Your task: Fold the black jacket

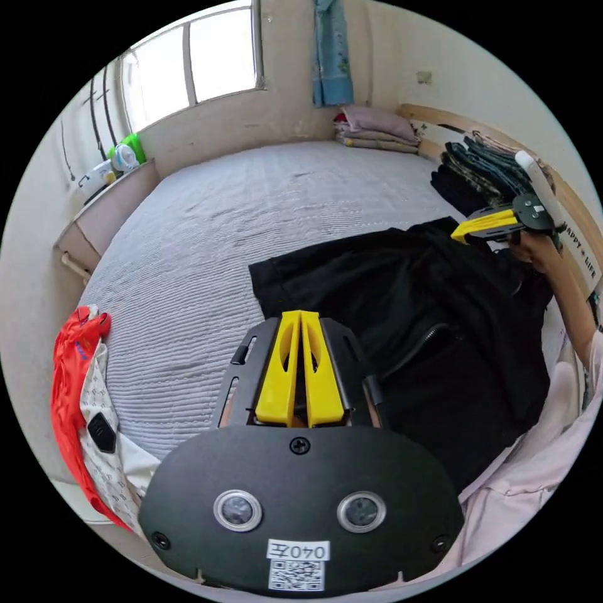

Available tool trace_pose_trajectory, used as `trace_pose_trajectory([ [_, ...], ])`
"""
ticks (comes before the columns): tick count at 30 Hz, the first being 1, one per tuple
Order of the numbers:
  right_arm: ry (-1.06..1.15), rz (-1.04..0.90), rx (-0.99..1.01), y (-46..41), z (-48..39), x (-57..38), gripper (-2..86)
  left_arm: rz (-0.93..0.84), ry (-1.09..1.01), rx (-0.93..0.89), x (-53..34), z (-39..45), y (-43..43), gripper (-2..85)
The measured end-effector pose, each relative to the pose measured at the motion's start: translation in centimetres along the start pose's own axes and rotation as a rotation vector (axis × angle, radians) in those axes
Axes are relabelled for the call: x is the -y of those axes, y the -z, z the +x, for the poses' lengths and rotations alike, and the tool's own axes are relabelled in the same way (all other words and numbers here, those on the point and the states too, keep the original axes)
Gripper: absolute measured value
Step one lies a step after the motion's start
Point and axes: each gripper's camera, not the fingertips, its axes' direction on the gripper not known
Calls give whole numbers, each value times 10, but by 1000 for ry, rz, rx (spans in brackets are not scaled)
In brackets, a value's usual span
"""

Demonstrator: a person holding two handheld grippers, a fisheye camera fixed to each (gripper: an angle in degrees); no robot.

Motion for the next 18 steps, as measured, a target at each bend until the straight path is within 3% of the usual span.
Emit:
trace_pose_trajectory([
  [4,-10,-65,-73,-35,-58,-44,33,-177,-91,187,-10,38,-59,-9],
  [6,-9,-184,-12,-67,-68,-56,12,-153,87,-4,-10,3,-57,-9],
  [8,-84,-145,-16,-50,-70,-68,-4,-158,265,-65,-13,-28,-41,-9],
  [9,-98,-109,-13,-39,-71,-71,-5,-128,314,114,-21,-36,-17,-9],
  [11,-71,95,30,5,-92,-88,-8,-63,293,239,-39,-37,24,-9],
  [15,3,140,73,8,-137,-91,-9,13,277,-62,-92,-10,78,-9],
  [18,-49,27,170,-47,-162,-84,-10,13,251,-44,-124,27,84,-9],
])
